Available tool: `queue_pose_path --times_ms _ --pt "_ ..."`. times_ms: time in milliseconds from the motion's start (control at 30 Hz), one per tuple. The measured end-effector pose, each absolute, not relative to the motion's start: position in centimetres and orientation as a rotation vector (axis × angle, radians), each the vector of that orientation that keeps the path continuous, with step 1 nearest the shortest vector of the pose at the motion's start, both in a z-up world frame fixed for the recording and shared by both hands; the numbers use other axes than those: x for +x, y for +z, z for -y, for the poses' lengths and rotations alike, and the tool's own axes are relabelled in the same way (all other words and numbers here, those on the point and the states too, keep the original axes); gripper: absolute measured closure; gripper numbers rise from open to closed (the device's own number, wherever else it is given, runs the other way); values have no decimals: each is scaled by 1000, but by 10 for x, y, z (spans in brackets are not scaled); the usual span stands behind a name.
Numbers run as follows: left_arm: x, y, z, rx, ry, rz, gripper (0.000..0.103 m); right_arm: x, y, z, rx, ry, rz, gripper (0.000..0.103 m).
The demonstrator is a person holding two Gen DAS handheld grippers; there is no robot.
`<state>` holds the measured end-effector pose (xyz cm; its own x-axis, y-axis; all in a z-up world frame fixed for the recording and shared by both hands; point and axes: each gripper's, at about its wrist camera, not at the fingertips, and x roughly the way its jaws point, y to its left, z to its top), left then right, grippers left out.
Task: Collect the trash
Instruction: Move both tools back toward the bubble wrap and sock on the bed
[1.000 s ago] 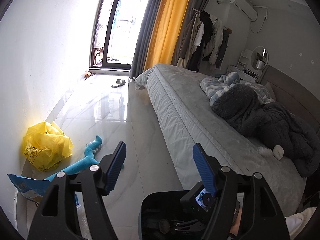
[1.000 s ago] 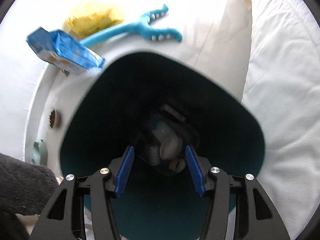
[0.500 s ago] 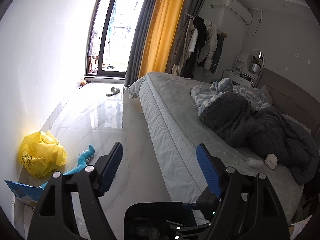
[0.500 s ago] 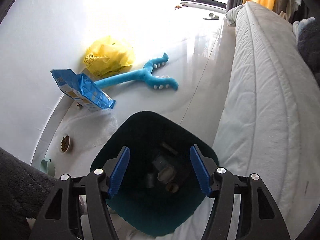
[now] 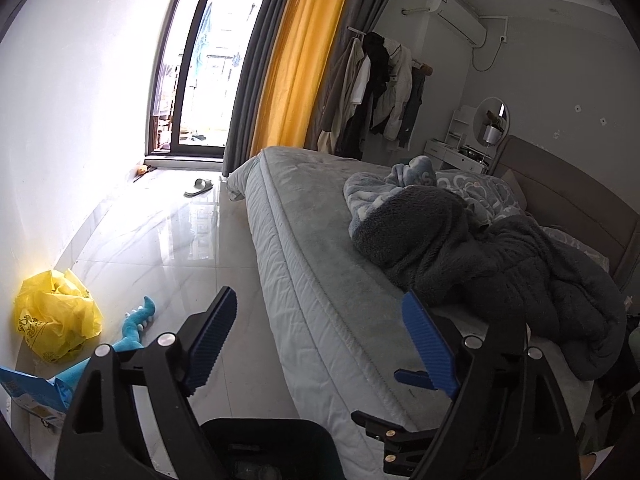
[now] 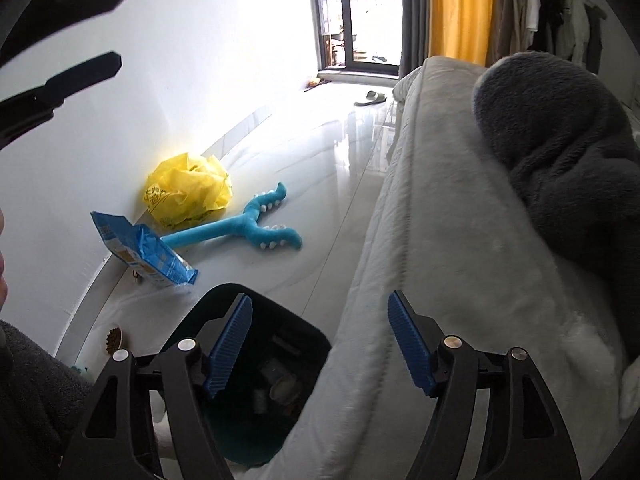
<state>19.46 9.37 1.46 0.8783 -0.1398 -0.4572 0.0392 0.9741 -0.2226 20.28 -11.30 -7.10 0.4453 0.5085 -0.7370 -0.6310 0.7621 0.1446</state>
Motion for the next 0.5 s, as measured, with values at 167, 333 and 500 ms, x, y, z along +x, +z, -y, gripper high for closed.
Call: queue_pose_path --times_ms 167,333,500 --pt "208 9 -64 -201 -126 -504 14 217 -62 169 -94 619 -819 28" --pt "223 0 -38 -209 -149 -525 13 230 -62 217 -41 524 -812 26" --pt "236 -6 -6 -193 -178 -542 13 237 -64 263 -8 448 -808 23"
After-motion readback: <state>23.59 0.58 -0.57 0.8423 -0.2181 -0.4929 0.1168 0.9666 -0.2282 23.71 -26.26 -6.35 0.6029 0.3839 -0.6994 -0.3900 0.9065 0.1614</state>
